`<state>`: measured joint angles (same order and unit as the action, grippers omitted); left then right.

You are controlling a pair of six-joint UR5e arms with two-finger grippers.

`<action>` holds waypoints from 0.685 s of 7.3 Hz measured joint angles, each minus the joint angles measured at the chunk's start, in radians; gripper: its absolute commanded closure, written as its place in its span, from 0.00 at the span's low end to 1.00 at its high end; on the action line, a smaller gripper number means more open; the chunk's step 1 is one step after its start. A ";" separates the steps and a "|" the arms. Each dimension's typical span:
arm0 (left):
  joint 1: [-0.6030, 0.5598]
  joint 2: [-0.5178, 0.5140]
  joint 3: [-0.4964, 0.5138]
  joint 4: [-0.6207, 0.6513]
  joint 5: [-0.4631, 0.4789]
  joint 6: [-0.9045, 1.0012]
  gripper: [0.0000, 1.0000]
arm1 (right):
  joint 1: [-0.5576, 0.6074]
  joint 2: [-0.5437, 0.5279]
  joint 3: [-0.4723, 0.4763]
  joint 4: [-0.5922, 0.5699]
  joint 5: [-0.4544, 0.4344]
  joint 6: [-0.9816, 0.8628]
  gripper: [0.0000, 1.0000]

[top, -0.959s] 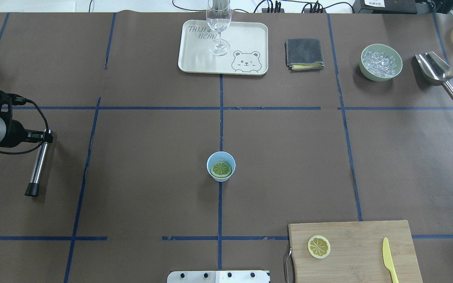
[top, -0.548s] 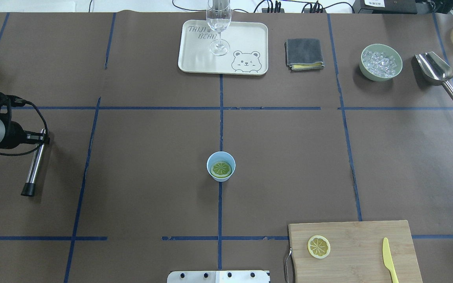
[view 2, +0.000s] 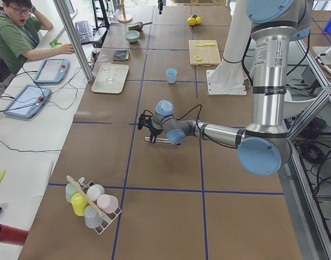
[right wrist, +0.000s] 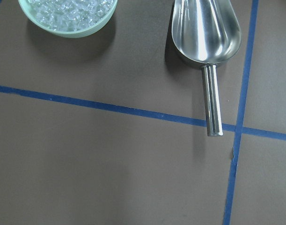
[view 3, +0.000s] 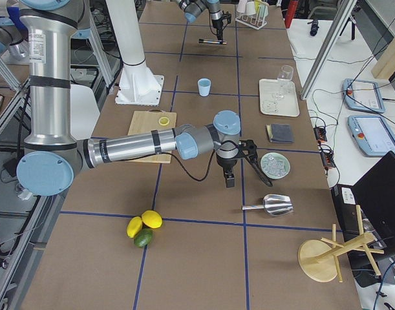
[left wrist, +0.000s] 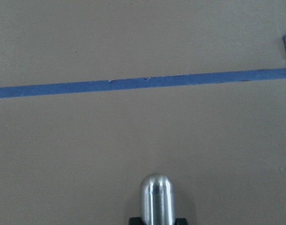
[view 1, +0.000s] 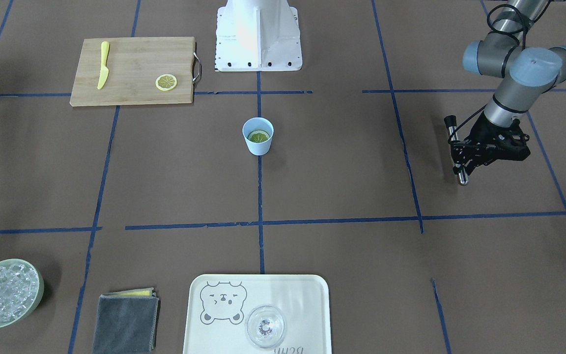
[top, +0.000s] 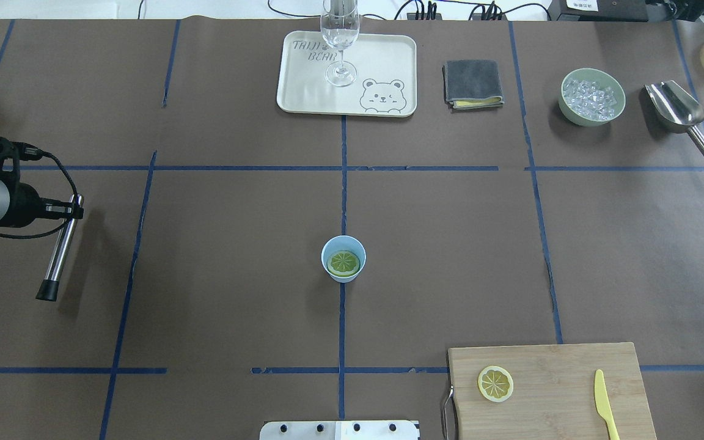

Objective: Squeeze lemon into cup
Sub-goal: 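Lift the muddler upright with the left gripper and carry it over the cup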

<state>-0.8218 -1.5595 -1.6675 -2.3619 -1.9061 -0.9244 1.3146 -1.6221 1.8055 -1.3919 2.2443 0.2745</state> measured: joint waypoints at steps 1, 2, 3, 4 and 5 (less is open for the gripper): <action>-0.001 -0.009 -0.046 -0.002 0.008 0.047 1.00 | 0.000 0.000 0.000 0.000 0.000 0.001 0.00; -0.004 -0.029 -0.094 -0.007 0.016 0.155 1.00 | 0.000 -0.001 0.000 -0.001 0.001 0.003 0.00; -0.010 -0.068 -0.131 -0.021 0.018 0.270 1.00 | 0.000 -0.003 0.000 -0.001 0.002 0.004 0.00; -0.017 -0.112 -0.154 -0.073 0.017 0.342 1.00 | 0.000 -0.005 0.000 -0.001 0.004 0.004 0.00; -0.021 -0.133 -0.163 -0.173 0.019 0.373 1.00 | 0.000 -0.006 0.000 -0.001 0.004 0.005 0.00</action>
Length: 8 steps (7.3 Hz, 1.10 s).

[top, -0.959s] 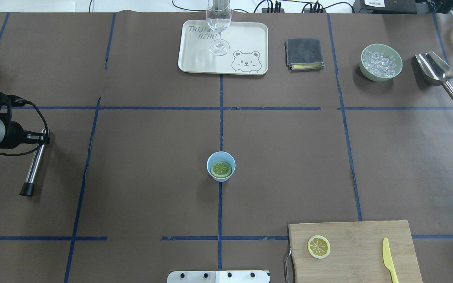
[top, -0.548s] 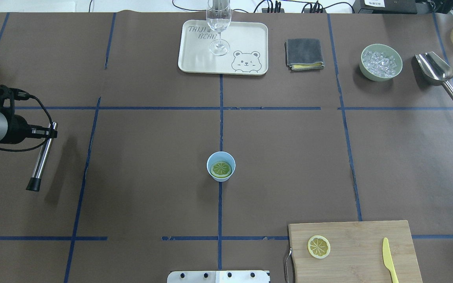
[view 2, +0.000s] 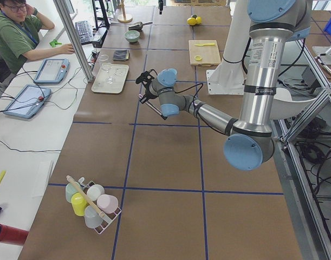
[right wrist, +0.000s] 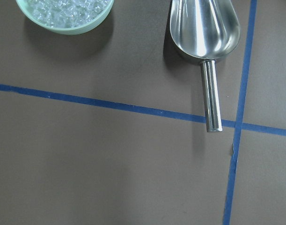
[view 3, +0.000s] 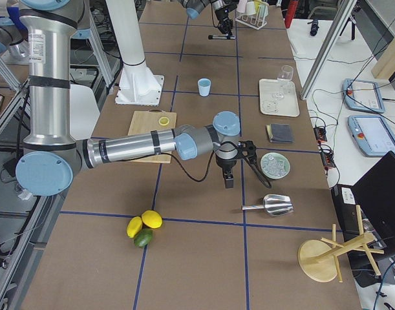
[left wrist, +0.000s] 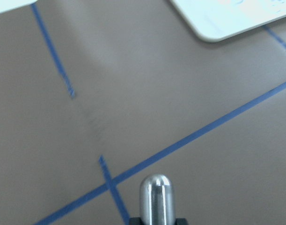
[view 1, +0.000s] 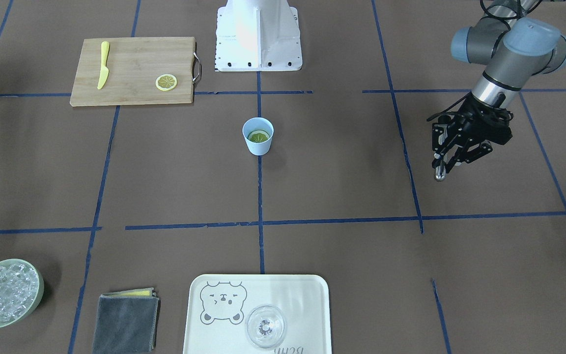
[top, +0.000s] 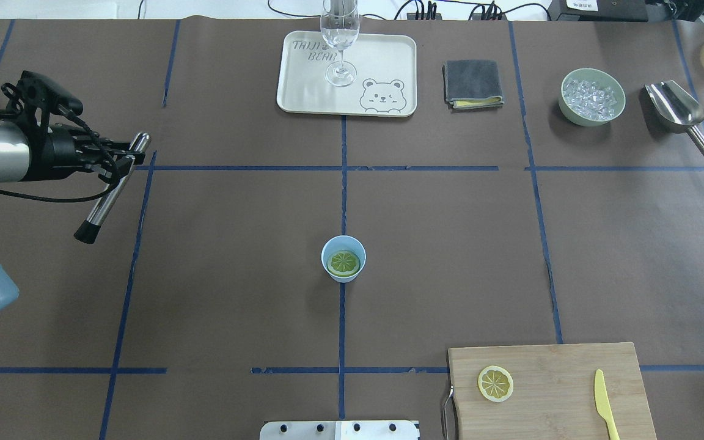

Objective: Squeeze lemon into cup
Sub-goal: 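Lift the muddler upright with the left gripper and carry it over the cup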

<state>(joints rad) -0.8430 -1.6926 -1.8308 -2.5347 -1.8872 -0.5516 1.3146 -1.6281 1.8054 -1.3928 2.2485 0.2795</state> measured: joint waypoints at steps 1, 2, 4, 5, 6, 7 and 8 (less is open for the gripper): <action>-0.001 -0.005 0.002 -0.121 0.025 0.015 1.00 | 0.000 0.000 0.000 0.000 0.000 0.001 0.00; 0.003 -0.015 0.009 -0.252 0.074 0.025 1.00 | 0.000 -0.001 0.000 0.000 -0.001 0.001 0.00; 0.019 -0.116 0.059 -0.471 0.121 0.022 1.00 | 0.007 -0.004 0.000 0.000 -0.003 0.001 0.00; 0.048 -0.177 0.077 -0.538 0.131 0.019 1.00 | 0.028 -0.007 0.001 -0.004 0.000 -0.003 0.00; 0.105 -0.233 0.092 -0.594 0.167 0.019 1.00 | 0.069 -0.009 0.004 -0.012 0.016 -0.018 0.00; 0.181 -0.285 0.114 -0.643 0.250 0.021 1.00 | 0.121 -0.013 0.007 -0.036 0.037 -0.084 0.00; 0.248 -0.333 0.143 -0.678 0.328 0.025 1.00 | 0.185 -0.022 0.007 -0.087 0.048 -0.228 0.00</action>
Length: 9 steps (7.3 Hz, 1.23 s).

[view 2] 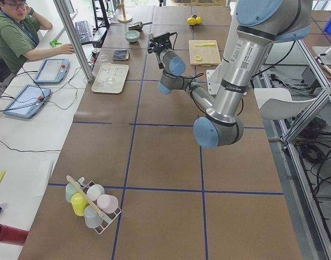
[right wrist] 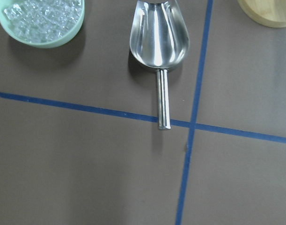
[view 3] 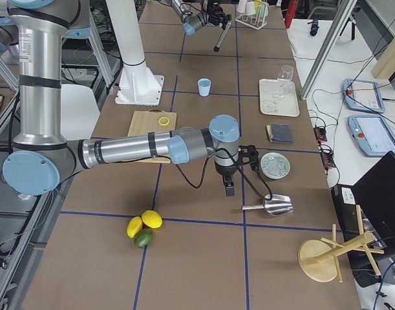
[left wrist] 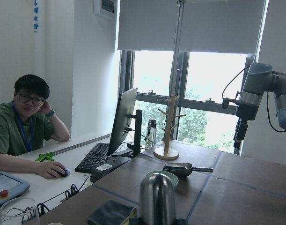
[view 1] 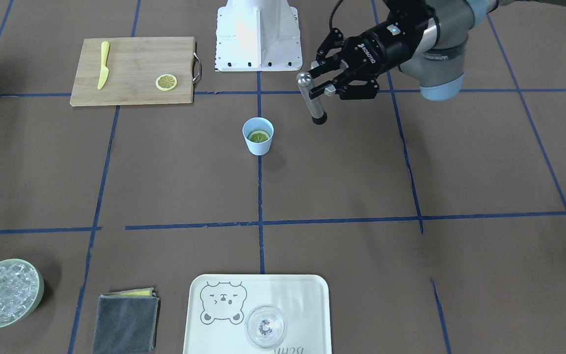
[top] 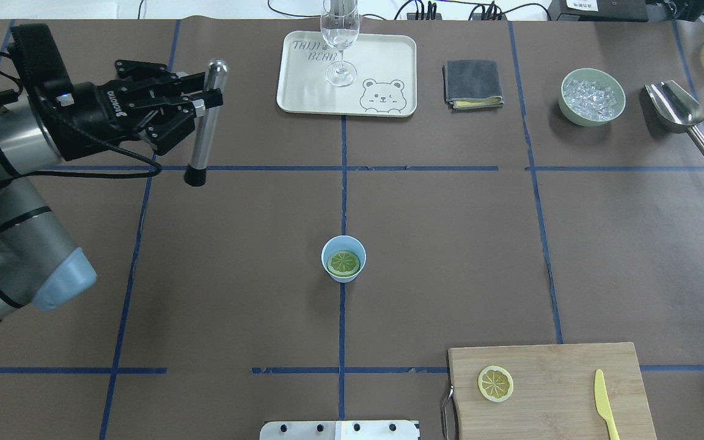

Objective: Squeeze lemon into cup
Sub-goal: 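Lift the muddler upright with the left gripper and carry it over the cup, then press the muddler down into the blue cup onto the lemon slice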

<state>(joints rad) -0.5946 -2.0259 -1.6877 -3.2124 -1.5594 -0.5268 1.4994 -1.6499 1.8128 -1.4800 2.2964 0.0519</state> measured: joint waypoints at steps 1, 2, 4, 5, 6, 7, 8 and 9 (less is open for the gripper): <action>0.044 -0.045 0.038 -0.036 0.042 0.003 1.00 | 0.065 -0.011 0.001 -0.072 0.004 -0.167 0.00; 0.077 -0.077 0.081 -0.078 0.070 0.005 1.00 | 0.117 -0.021 0.005 -0.139 0.005 -0.286 0.00; 0.129 -0.119 0.157 -0.123 0.110 0.039 1.00 | 0.150 -0.034 0.004 -0.188 0.005 -0.348 0.00; 0.163 -0.136 0.197 -0.146 0.142 0.076 1.00 | 0.153 -0.036 0.000 -0.193 0.006 -0.352 0.00; 0.191 -0.149 0.237 -0.163 0.175 0.112 1.00 | 0.154 -0.037 -0.004 -0.194 0.006 -0.352 0.00; 0.205 -0.157 0.269 -0.171 0.192 0.147 1.00 | 0.154 -0.037 -0.008 -0.195 0.006 -0.352 0.00; 0.211 -0.159 0.290 -0.173 0.199 0.173 1.00 | 0.154 -0.037 -0.011 -0.195 0.005 -0.352 0.00; 0.218 -0.161 0.304 -0.174 0.202 0.187 1.00 | 0.154 -0.037 -0.013 -0.195 0.005 -0.351 0.00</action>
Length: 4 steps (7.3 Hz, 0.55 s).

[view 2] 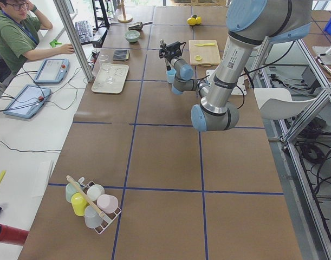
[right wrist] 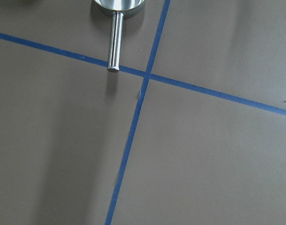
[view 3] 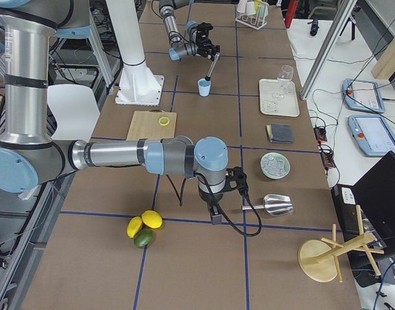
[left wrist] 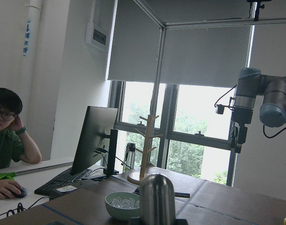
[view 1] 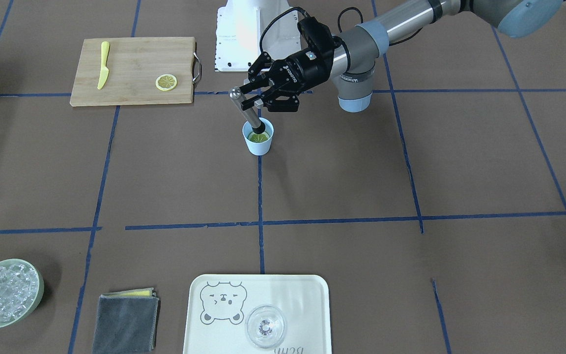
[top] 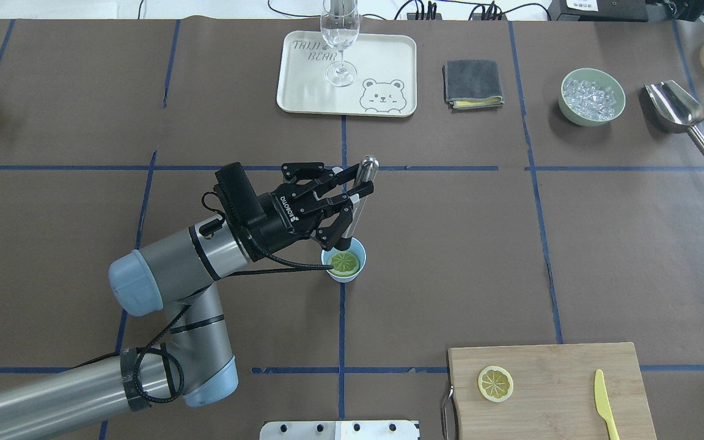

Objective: Squeeze lemon into cup
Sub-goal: 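Press the muddler down into the blue cup onto the lemon slice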

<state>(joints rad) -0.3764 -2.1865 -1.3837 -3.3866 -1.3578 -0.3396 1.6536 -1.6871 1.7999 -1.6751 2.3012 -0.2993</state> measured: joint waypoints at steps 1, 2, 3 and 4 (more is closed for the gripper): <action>0.014 -0.001 0.006 -0.001 0.009 0.005 1.00 | 0.000 0.000 -0.001 0.000 0.000 0.000 0.00; 0.033 -0.003 0.010 -0.001 0.029 0.007 1.00 | 0.000 0.000 -0.002 0.000 0.000 0.000 0.00; 0.048 -0.004 0.017 -0.001 0.046 0.008 1.00 | 0.000 0.000 -0.002 0.000 0.000 0.000 0.00; 0.054 -0.004 0.027 -0.001 0.057 0.010 1.00 | 0.000 0.000 -0.002 0.000 0.000 0.000 0.00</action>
<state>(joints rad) -0.3223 -2.1904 -1.3570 -3.3871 -1.3009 -0.3294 1.6536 -1.6873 1.7979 -1.6751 2.3010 -0.2991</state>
